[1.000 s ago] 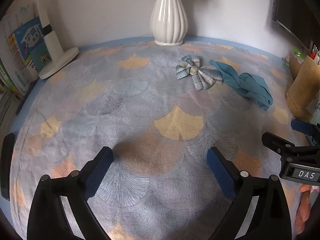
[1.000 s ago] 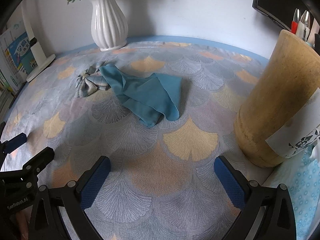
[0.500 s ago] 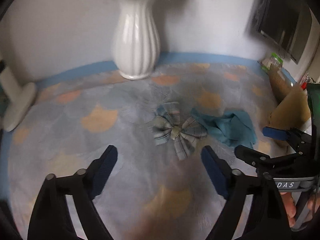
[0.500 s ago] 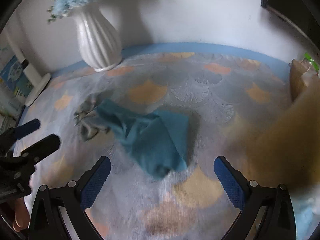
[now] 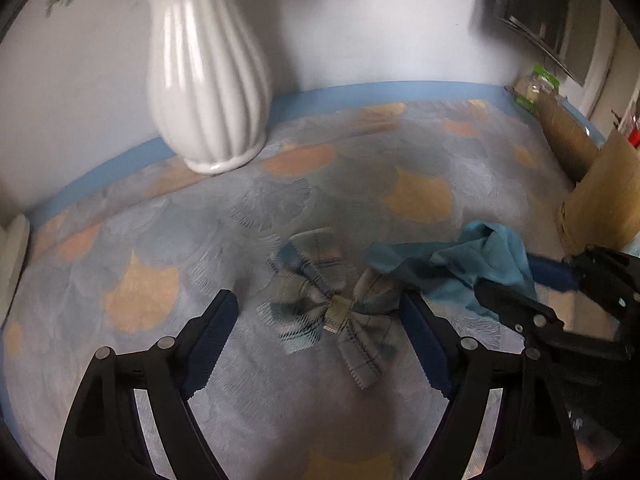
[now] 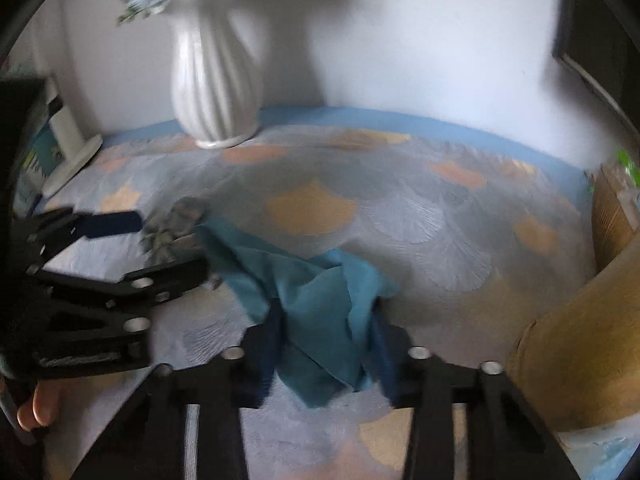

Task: Organize soft objects
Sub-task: 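Grasp the checked bow with the left gripper while the right grasps the teal cloth, then carry the checked bow and teal cloth with both grippers to the coffee table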

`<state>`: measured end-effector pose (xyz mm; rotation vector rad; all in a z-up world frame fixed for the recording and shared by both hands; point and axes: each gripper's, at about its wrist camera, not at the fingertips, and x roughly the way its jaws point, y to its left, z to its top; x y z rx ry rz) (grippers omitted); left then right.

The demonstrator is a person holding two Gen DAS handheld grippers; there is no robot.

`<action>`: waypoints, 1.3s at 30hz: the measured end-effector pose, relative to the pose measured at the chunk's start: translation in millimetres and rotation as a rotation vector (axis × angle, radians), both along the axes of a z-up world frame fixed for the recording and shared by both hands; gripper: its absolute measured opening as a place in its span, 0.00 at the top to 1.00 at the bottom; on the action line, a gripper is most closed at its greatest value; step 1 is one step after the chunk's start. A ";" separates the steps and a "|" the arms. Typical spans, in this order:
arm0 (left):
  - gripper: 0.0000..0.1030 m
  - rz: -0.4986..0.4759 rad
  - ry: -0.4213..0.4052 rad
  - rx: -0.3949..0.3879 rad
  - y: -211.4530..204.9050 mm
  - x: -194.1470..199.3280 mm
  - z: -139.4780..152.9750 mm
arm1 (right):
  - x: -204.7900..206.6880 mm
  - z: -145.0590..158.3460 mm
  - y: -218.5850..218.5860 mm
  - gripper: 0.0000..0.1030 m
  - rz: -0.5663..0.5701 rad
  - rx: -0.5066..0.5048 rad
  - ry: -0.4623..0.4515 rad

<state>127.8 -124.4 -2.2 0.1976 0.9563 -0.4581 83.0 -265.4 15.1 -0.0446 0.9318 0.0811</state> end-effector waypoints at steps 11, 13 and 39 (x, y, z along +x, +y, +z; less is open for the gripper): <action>0.67 -0.081 -0.092 0.035 -19.7 -39.5 8.8 | -46.1 5.6 -5.9 0.87 0.055 0.087 -0.021; 0.67 -0.071 -0.106 0.020 -15.4 -58.7 15.2 | -62.8 8.8 -9.6 0.87 0.075 0.107 -0.029; 0.67 0.123 -0.074 -0.070 43.0 -109.1 10.8 | -95.8 -5.1 8.6 0.72 0.108 0.003 0.025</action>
